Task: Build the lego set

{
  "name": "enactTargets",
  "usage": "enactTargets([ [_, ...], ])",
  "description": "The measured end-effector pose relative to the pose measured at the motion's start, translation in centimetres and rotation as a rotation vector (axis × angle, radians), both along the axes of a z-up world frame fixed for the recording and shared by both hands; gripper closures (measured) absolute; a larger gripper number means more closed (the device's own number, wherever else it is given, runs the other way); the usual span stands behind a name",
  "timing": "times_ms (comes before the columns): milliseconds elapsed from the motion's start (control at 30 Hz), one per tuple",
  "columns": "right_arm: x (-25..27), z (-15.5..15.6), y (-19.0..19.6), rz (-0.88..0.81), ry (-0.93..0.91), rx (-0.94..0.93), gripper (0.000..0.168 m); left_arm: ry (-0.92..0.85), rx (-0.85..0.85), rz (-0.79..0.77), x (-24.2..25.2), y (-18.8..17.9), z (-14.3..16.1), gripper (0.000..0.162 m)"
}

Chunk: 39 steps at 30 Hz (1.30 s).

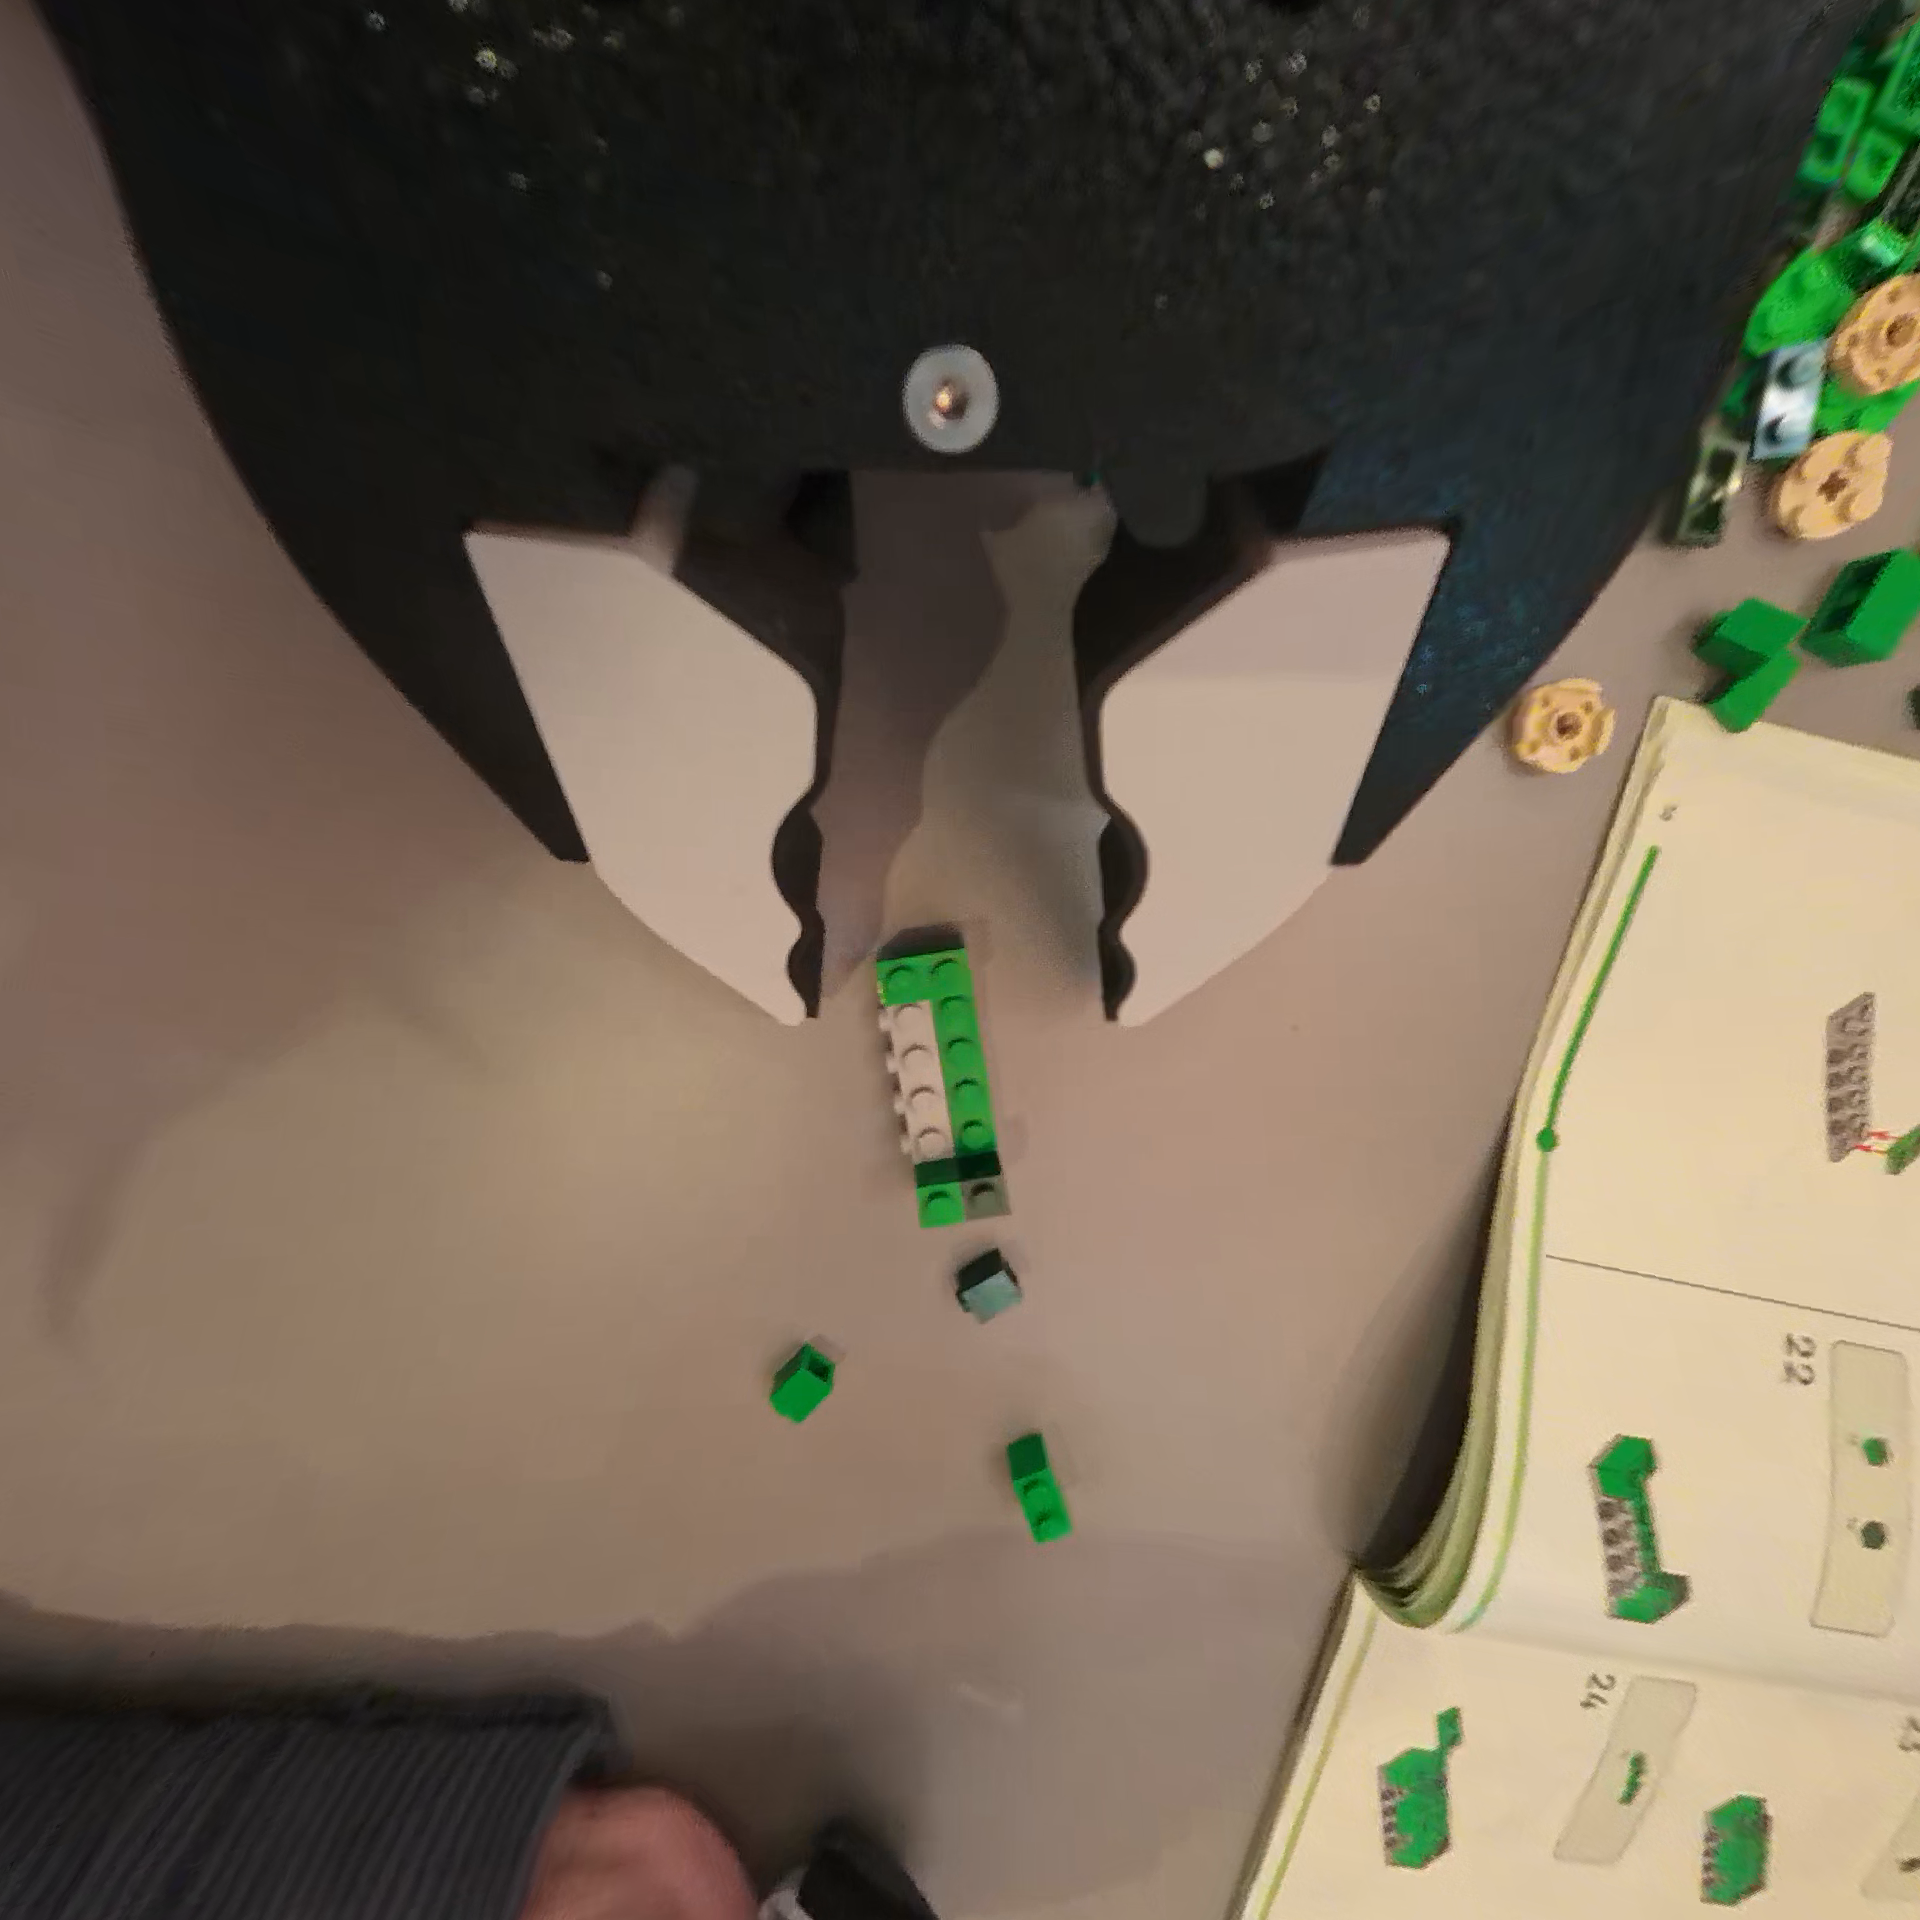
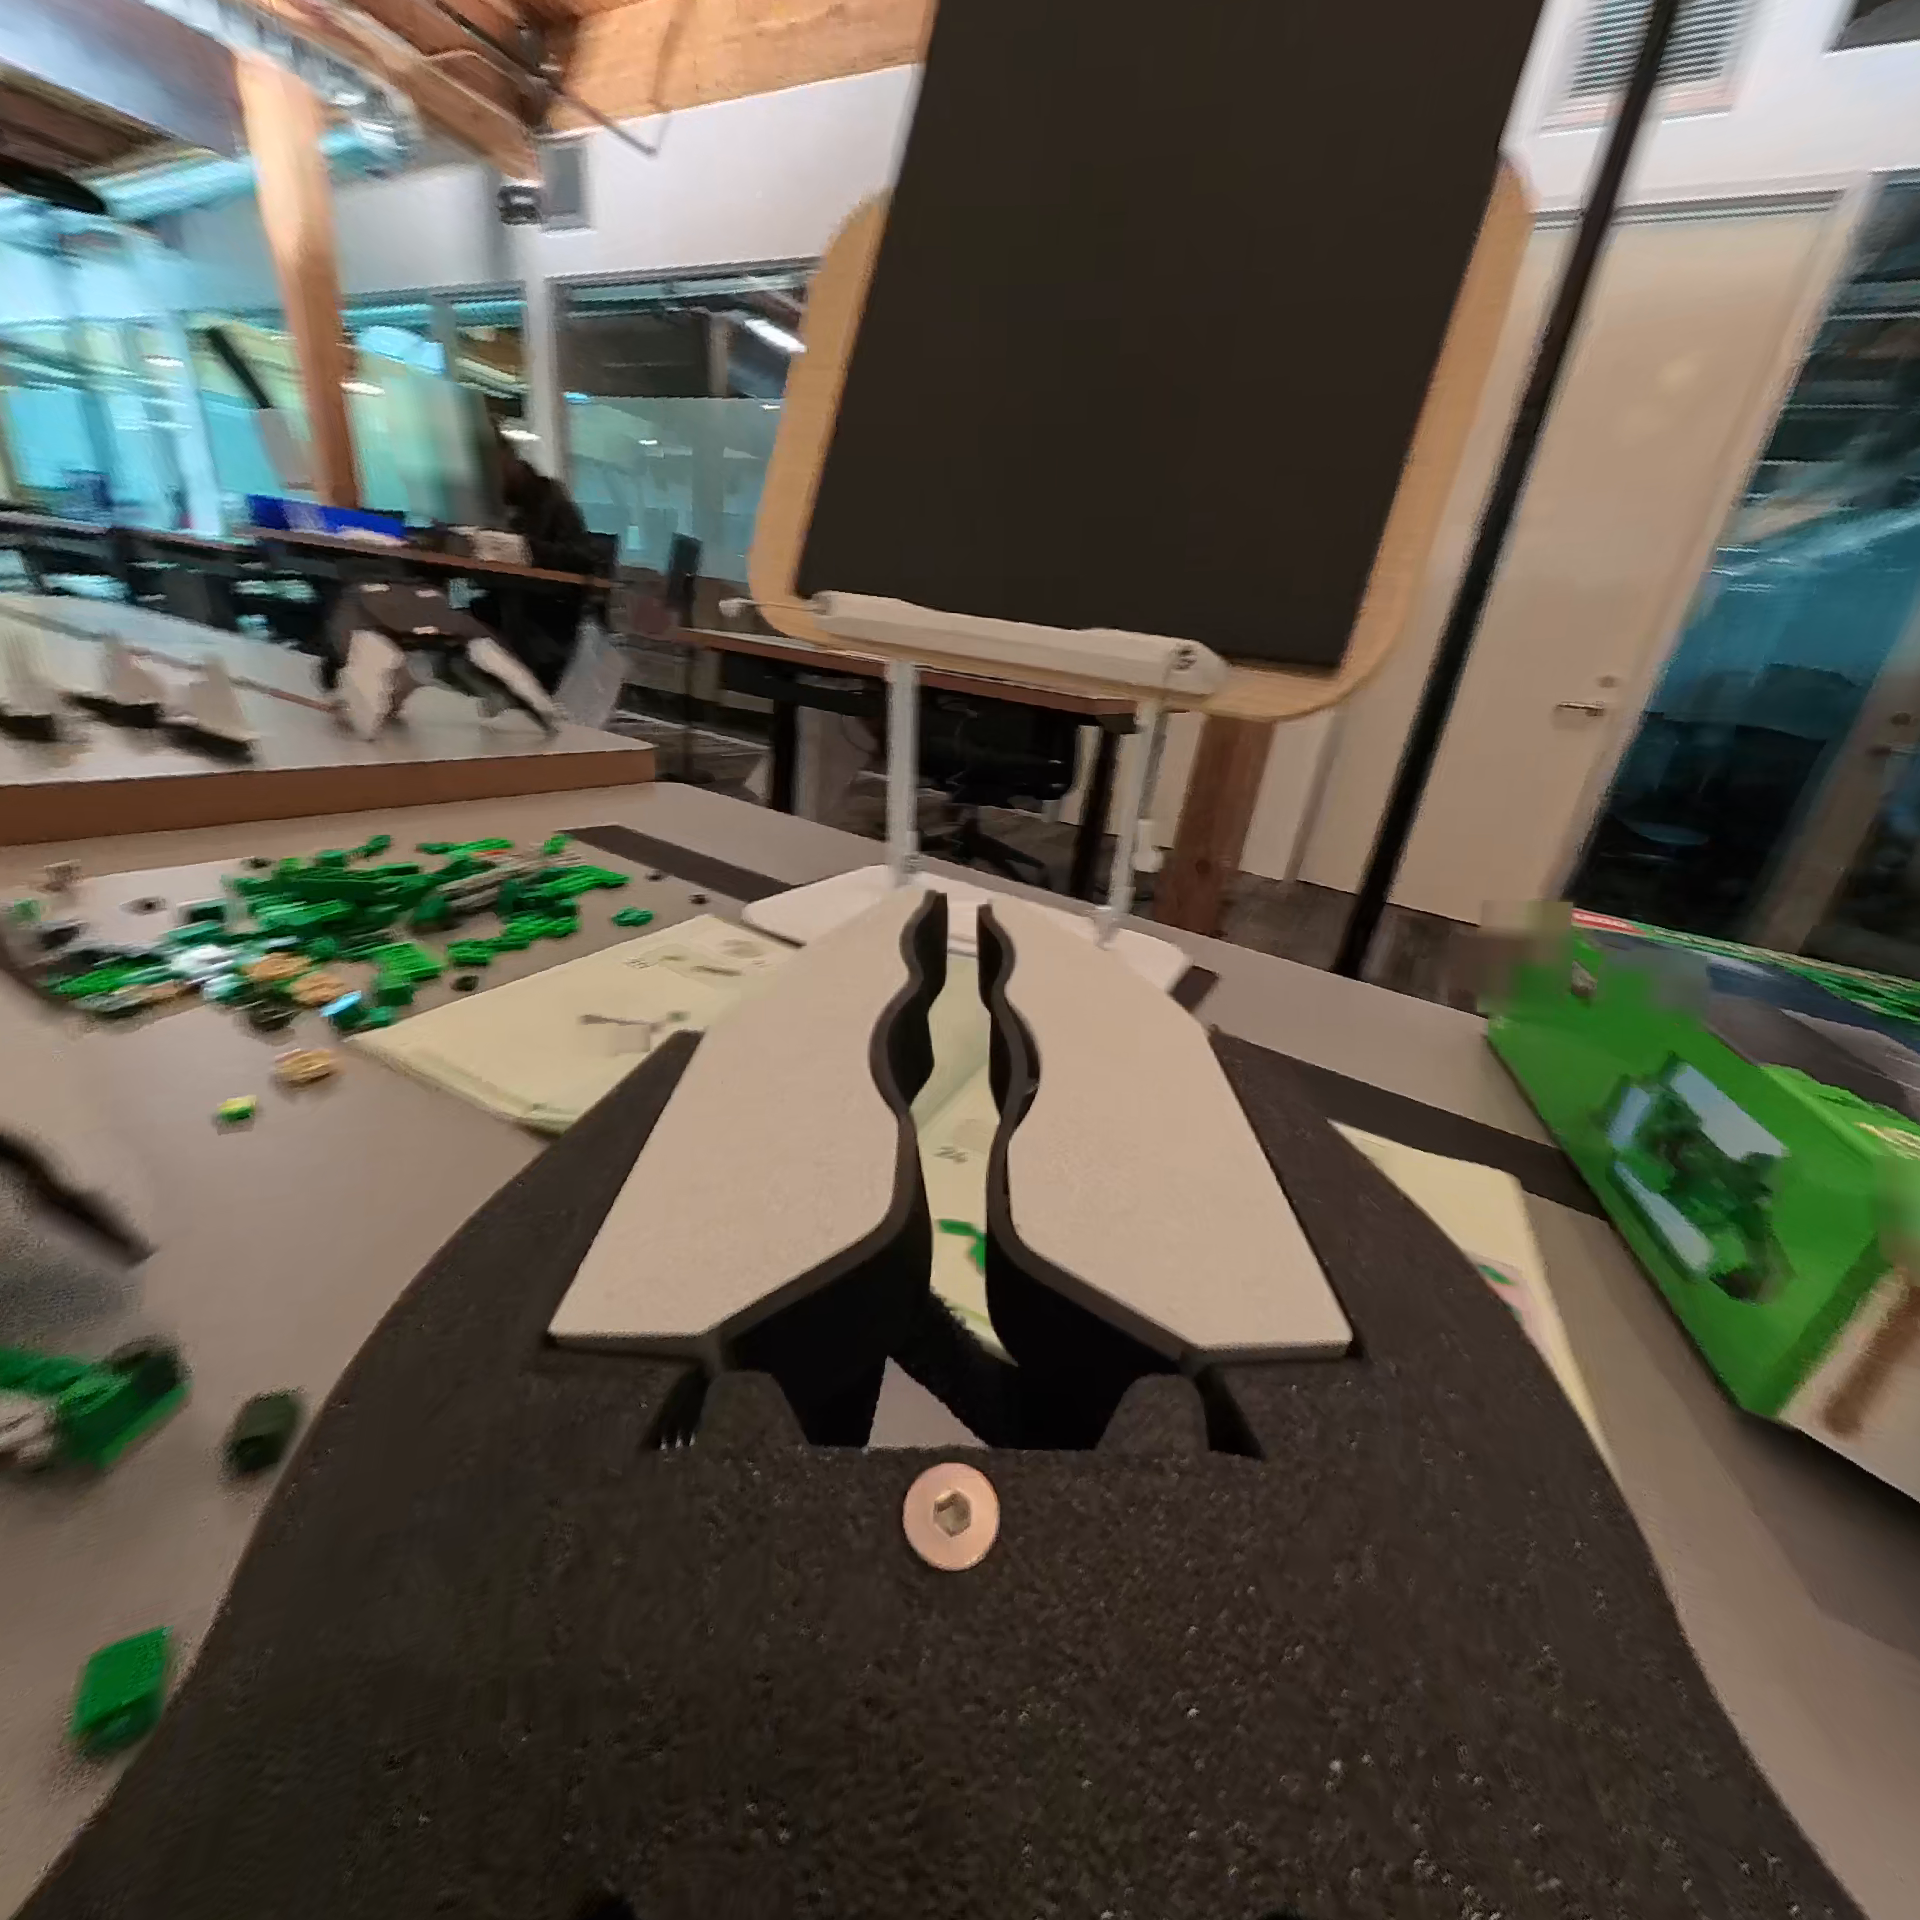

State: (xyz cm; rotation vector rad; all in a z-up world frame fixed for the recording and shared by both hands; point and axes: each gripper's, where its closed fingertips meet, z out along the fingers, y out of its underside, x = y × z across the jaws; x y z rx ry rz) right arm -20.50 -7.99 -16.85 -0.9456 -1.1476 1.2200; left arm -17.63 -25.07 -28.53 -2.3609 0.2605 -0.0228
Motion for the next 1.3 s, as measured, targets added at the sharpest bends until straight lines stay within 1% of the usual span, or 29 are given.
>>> enactTargets([
  [33,0.1,-0.3,-1.2,0.071,-0.02,0.011,0.163,0.009,0.006,0.011,-0.3,-0.1,0.1,0.11],
  [100,0.6,-1.7,-4.1,0.242,-0.13,0.034,0.162,0.016,0.031,0.035,-1.0,-0.4,0.6,0.108],
  [200,1.6,-4.0,-7.1,0.385,-0.334,0.065,0.162,0.014,0.082,0.066,-1.9,-0.6,1.4,0.107],
  [300,2.9,-7.4,-10.0,0.528,-0.682,0.021,0.161,0.046,0.124,0.092,-2.6,-0.7,2.2,0.108],
  [367,3.5,-9.2,-11.2,0.546,-0.859,0.013,0.159,0.079,0.146,0.106,-2.9,-0.6,2.7,0.109],
  [400,3.6,-9.7,-11.5,0.535,-0.899,0.026,0.159,0.097,0.159,0.112,-3.1,-0.6,3.0,0.11],
  [467,3.6,-10.5,-11.8,0.498,-0.936,0.082,0.158,0.126,0.186,0.118,-3.2,-0.5,3.5,0.112],
  [567,3.6,-11.2,-12.0,0.444,-0.971,0.166,0.151,0.141,0.209,0.126,-3.3,-0.5,4.1,0.113],
  [633,3.4,-11.8,-11.9,0.41,-0.987,0.208,0.152,0.133,0.219,0.13,-3.3,-0.4,4.2,0.114],
  [667,3.4,-12.1,-11.8,0.399,-0.996,0.229,0.154,0.128,0.225,0.131,-3.2,-0.3,4.3,0.114],
  [700,3.3,-12.0,-11.9,0.401,-0.981,0.243,0.161,0.12,0.233,0.13,-3.1,-0.2,4.4,0.115],
  [767,3.3,-11.9,-11.9,0.404,-0.961,0.294,0.161,0.092,0.258,0.133,-2.7,0.1,4.7,0.117],
  [800,3.2,-11.4,-11.9,0.403,-0.911,0.359,0.16,0.071,0.273,0.13,-2.4,0.3,4.9,0.119],
  [867,2.8,-9.1,-12.2,0.403,-0.717,0.524,0.161,0.002,0.303,0.116,-1.5,0.7,5.3,0.123],
  [967,4.0,-5.9,-14.5,0.461,-0.395,0.777,0.161,-0.189,0.379,0.067,0.6,1.4,6.6,0.127],
  [1000,4.3,-5.4,-15.1,0.453,-0.325,0.855,0.161,-0.257,0.403,0.046,1.2,1.4,7.2,0.13],
  [1067,4.6,-4.9,-15.6,0.409,-0.251,0.965,0.161,-0.362,0.439,0.002,2.1,1.2,8.0,0.148],
  [1100,4.7,-4.8,-15.9,0.402,-0.226,0.994,0.161,-0.393,0.447,-0.015,2.4,1.1,8.3,0.154],
  [1167,4.8,-4.4,-16.1,0.394,-0.185,1.011,0.161,-0.42,0.439,-0.02,2.5,0.9,8.4,0.155],
  [1200,4.9,-4.3,-16.1,0.392,-0.174,1.01,0.161,-0.425,0.428,-0.018,2.5,0.9,8.2,0.154],
  [1267,5.0,-3.9,-16.2,0.396,-0.148,1.008,0.161,-0.436,0.4,-0.011,2.6,0.9,7.8,0.145],
  [1300,5.2,-3.8,-16.3,0.405,-0.14,1.005,0.161,-0.445,0.396,-0.018,2.8,1.0,7.7,0.144],
])
